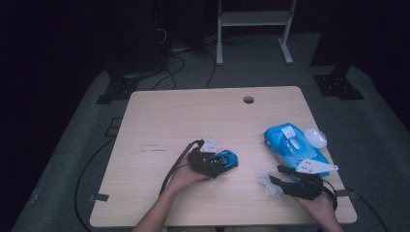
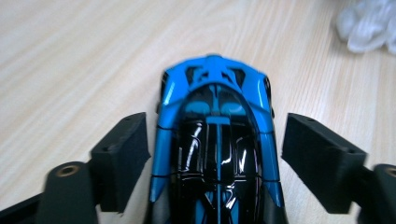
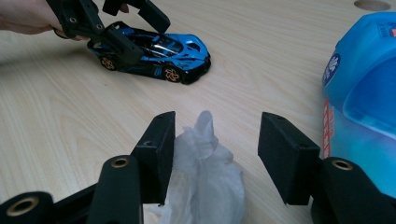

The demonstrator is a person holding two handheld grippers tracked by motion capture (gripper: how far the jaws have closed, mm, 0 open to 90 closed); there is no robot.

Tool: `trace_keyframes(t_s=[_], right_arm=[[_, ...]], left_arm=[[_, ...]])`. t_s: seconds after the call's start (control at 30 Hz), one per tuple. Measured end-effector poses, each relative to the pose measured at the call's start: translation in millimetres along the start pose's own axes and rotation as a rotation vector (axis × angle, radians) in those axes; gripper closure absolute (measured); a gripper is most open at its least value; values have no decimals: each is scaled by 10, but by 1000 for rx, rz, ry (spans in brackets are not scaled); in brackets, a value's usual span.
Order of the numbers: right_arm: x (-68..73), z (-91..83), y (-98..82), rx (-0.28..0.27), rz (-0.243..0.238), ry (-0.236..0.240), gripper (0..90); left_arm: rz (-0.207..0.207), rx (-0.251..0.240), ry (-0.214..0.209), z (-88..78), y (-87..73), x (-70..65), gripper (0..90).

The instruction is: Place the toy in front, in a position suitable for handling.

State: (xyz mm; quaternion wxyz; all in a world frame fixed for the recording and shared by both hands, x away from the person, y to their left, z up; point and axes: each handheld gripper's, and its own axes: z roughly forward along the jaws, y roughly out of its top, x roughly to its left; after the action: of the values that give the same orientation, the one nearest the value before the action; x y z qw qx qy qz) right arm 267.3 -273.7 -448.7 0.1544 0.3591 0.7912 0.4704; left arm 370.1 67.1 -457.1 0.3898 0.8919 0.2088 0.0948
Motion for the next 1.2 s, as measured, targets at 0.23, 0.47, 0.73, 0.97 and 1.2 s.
trace_keyframes(t_s=[0.23, 0.47, 0.73, 0.97, 1.2], right_arm=[[14, -61, 24, -45, 1, 14, 439], [20, -119, 24, -62, 6, 11, 431], [14, -140, 40, -75, 18, 13, 417], [13, -148, 54, -86, 22, 17, 398], [-12, -175, 55, -93, 33, 13, 389]], left_arm=[[-9, -38, 16, -139, -10, -6, 161], [-12, -70, 35, -331, -66, 13, 147], [-27, -92, 55, -516, -157, 36, 138], [-40, -115, 58, -654, -242, 25, 135], [-38, -129, 61, -765, -310, 4, 135]])
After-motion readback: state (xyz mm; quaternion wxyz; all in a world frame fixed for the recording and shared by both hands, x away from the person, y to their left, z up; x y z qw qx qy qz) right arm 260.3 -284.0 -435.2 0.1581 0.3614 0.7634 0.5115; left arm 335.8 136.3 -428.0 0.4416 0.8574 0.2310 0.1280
